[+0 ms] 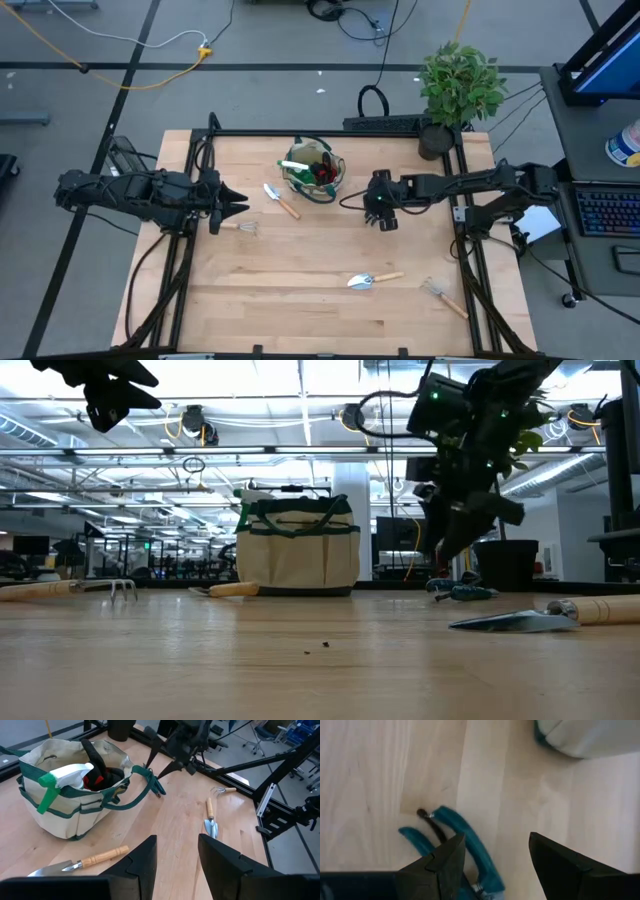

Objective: Pick & Place Garden tools in Gardening bag
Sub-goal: Put the green shear scissors into the gardening bag

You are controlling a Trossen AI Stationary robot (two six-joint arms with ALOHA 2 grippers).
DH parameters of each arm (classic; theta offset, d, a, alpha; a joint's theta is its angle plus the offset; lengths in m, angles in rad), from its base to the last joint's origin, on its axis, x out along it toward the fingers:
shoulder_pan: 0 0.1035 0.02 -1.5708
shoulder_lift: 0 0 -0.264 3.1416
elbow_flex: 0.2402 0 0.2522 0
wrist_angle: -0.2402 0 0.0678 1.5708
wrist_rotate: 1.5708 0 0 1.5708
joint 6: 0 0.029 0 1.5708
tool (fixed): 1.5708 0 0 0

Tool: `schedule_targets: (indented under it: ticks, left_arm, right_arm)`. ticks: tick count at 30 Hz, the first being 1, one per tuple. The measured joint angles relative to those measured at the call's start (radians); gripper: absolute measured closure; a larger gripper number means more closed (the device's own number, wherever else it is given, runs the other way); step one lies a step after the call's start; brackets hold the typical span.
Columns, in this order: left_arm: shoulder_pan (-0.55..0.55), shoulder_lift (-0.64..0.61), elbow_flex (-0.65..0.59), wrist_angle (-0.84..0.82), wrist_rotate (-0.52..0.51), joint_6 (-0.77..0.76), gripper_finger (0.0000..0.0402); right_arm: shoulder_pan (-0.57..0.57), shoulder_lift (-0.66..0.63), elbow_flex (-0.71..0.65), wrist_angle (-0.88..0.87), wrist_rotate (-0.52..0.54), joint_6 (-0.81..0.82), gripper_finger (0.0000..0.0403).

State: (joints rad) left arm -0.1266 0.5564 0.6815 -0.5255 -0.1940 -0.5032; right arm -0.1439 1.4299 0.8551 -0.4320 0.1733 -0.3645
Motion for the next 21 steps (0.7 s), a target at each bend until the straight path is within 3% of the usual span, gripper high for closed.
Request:
schedule_targets:
  ticks: [5, 21]
  left_arm:
    - [0.0, 0.0, 0.0, -0.001, 0.0, 0.001, 0.0252]
    - [0.0, 0.0, 0.0, -0.002, -0.039, 0.086, 0.0252]
  right_arm:
    - [-0.001, 0.027, 0.0, -0.008, -0.051, -0.009, 0.019]
    - [-0.001, 0.129, 0.0, 0.048, -0.047, -0.023, 0.019]
